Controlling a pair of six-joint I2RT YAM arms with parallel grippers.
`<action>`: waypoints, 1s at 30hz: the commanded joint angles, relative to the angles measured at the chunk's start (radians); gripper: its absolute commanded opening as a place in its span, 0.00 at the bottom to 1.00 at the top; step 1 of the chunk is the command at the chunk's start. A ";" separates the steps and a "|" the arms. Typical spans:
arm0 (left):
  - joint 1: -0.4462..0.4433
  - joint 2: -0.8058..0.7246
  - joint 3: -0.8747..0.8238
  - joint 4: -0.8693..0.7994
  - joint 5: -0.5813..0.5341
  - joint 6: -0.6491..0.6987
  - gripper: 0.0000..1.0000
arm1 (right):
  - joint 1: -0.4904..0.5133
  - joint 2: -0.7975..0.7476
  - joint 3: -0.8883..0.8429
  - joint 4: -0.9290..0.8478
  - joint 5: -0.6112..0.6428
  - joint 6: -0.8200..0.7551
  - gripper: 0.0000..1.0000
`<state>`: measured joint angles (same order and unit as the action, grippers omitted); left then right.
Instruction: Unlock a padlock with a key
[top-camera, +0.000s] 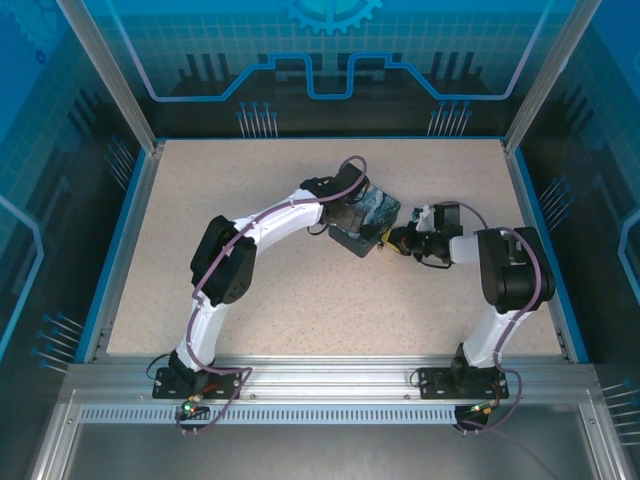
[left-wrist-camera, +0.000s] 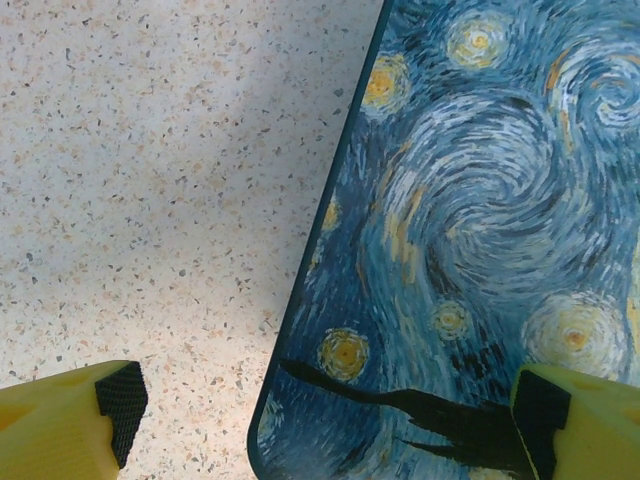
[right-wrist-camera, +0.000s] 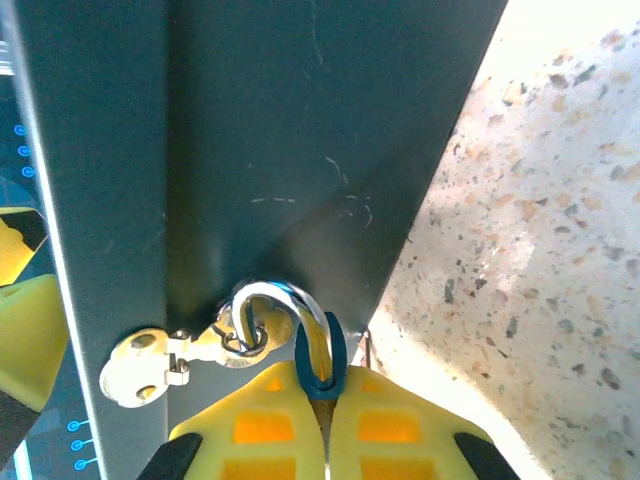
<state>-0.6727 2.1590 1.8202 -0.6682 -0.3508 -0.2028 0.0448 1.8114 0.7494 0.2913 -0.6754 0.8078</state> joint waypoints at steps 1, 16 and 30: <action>0.001 0.053 -0.022 -0.046 -0.020 0.026 0.95 | -0.023 -0.020 -0.006 0.006 -0.005 0.017 0.00; -0.003 0.079 -0.016 -0.068 -0.018 0.058 0.94 | -0.007 -0.020 0.148 -0.367 0.154 -0.098 0.00; -0.006 0.118 0.011 -0.105 -0.011 0.067 0.92 | 0.055 -0.031 0.296 -0.684 0.501 -0.165 0.00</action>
<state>-0.6830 2.1986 1.8576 -0.6258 -0.3431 -0.1768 0.1123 1.7897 1.0298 -0.2749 -0.3180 0.6563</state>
